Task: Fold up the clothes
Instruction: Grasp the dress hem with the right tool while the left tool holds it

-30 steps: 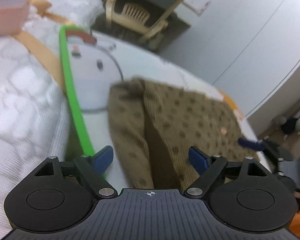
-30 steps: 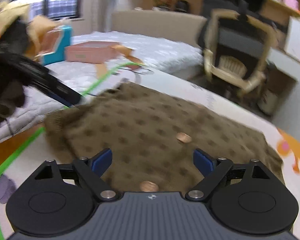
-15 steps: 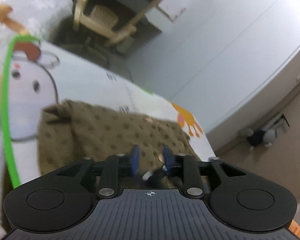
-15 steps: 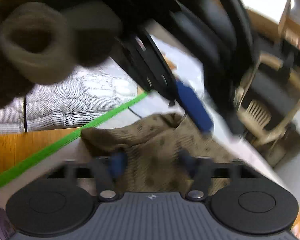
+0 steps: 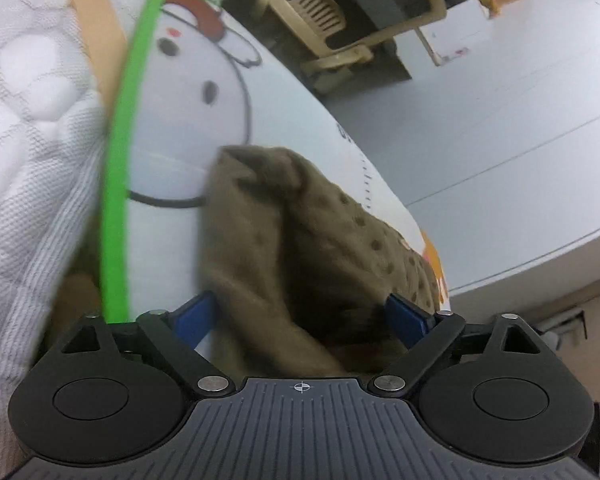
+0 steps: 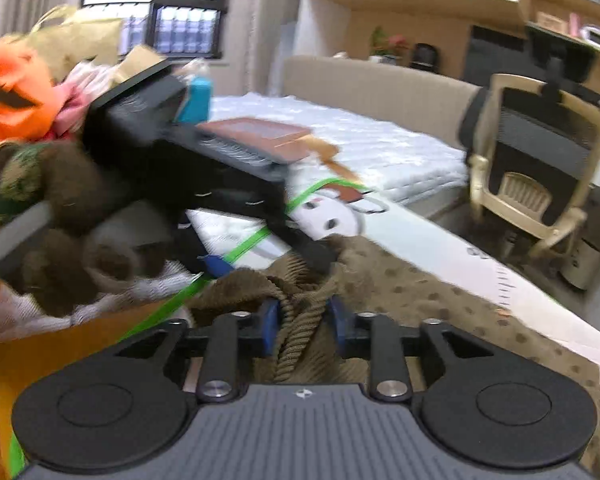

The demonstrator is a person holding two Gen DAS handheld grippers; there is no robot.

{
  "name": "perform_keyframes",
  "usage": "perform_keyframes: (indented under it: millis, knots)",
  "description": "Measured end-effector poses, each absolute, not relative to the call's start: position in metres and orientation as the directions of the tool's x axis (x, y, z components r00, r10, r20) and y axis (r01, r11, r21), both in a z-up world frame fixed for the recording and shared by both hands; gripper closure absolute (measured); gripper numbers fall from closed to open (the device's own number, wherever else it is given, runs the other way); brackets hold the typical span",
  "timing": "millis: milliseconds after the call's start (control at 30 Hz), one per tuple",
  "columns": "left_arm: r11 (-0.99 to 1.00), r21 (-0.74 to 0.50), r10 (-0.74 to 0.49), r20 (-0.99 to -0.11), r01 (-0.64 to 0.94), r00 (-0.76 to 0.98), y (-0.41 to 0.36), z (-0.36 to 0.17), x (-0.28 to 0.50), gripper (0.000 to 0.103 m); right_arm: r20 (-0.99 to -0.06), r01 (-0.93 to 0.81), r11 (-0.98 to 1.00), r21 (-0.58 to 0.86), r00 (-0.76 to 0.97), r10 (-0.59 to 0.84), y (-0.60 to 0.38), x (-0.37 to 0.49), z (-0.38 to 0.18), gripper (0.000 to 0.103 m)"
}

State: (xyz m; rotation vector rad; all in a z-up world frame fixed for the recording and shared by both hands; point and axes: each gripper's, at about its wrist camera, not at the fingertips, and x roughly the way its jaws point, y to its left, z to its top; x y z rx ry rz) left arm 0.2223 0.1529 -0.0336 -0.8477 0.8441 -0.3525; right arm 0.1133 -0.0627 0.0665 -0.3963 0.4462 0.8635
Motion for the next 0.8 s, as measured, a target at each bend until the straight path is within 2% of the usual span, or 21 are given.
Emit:
perform_keyframes:
  millis: [33, 100, 267, 400, 467, 500, 533, 600, 700, 800]
  knots:
    - [0.615, -0.787, -0.598, -0.508, -0.053, 0.62, 0.152, -0.039, 0.224, 0.008, -0.528, -0.799, 0.578, -0.169, 0.568, 0.631, -0.061, 0.109, 0.065, 0.037]
    - [0.561, -0.826, -0.644, -0.473, -0.049, 0.601, 0.15, -0.043, 0.226, 0.008, -0.513, -0.793, 0.566, -0.227, 0.591, 0.622, -0.058, 0.099, 0.063, 0.021]
    - [0.508, -0.861, -0.683, -0.429, -0.037, 0.591, 0.144, -0.033, 0.221, 0.008, -0.537, -0.797, 0.538, -0.273, 0.59, 0.603, -0.042, 0.085, 0.052, 0.018]
    - [0.49, -0.871, -0.694, -0.408, -0.025, 0.593, 0.14, -0.027, 0.22, 0.007, -0.534, -0.763, 0.533, -0.364, 0.64, 0.552, -0.017, 0.088, 0.032, 0.014]
    - [0.5, -0.866, -0.68, -0.408, -0.021, 0.61, 0.145, -0.023, 0.219, 0.007, -0.516, -0.736, 0.564, -0.374, 0.671, 0.533, -0.014, 0.096, 0.03, 0.031]
    - [0.507, -0.862, -0.665, -0.408, -0.023, 0.625, 0.15, -0.021, 0.219, 0.007, -0.514, -0.725, 0.59, -0.355, 0.679, 0.524, -0.016, 0.101, 0.034, 0.058]
    - [0.514, -0.858, -0.65, -0.409, -0.025, 0.64, 0.155, -0.018, 0.219, 0.007, -0.515, -0.721, 0.613, -0.323, 0.677, 0.525, -0.02, 0.107, 0.039, 0.068]
    - [0.533, -0.845, -0.607, -0.421, -0.046, 0.674, 0.168, -0.016, 0.217, 0.006, -0.508, -0.719, 0.643, -0.264, 0.67, 0.541, -0.03, 0.114, 0.049, 0.076]
    - [0.563, -0.819, -0.529, -0.461, -0.112, 0.713, 0.188, -0.019, 0.216, 0.004, -0.495, -0.713, 0.652, -0.257, 0.677, 0.545, -0.038, 0.115, 0.056, 0.079]
    - [0.541, -0.826, -0.555, -0.493, -0.159, 0.67, 0.185, -0.039, 0.227, 0.004, -0.496, -0.724, 0.639, -0.261, 0.668, 0.555, -0.039, 0.113, 0.055, 0.08]
